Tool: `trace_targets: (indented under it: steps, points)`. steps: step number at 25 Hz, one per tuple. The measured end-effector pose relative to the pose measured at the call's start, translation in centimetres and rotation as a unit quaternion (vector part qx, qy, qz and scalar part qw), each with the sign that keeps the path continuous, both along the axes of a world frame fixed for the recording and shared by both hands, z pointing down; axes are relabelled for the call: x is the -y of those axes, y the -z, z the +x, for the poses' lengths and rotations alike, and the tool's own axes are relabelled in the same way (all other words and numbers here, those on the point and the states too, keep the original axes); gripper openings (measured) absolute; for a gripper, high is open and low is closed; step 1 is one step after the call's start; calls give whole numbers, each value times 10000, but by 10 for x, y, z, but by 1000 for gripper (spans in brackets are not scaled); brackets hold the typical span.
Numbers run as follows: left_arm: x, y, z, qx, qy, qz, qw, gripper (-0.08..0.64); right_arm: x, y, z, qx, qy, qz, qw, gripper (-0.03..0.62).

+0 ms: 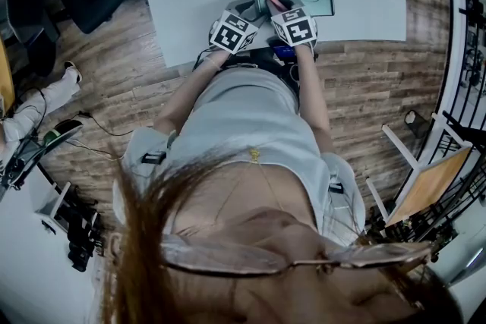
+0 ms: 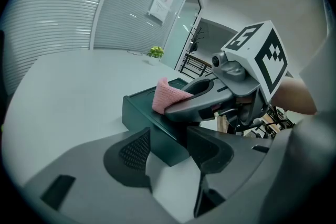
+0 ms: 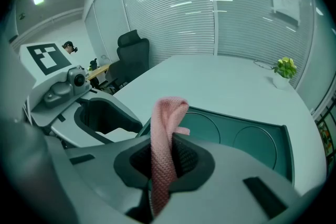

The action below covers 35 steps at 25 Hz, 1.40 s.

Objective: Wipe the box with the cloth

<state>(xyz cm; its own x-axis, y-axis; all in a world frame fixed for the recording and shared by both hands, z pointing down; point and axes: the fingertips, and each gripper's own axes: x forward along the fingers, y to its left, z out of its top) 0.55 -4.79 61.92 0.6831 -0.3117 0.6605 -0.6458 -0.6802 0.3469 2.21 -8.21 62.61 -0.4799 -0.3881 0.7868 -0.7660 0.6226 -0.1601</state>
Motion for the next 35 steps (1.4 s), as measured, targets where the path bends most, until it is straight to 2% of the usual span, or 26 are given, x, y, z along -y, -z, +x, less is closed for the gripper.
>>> trace_targets:
  steps: [7,16,28,31,35]
  points:
    - [1,-1,-1,21,-26,-37,10000,215,2,0,-5,163,-7,0,9999,38]
    - [0,-1,-1,13,8,-48,10000,215,-4,3,-16,440,306,-12,9986,38]
    - [0,-2,1,99,5,-77,9999,215,-4,3,-18,378,704,86,9968,38]
    - [1,-3,1,43,60,-83,9999,215,-2,4,-20,381,806,227,9958,38]
    - [1,-3,0,26,74,-77,9999,215,3,11,-6,208,790,655,9945,38]
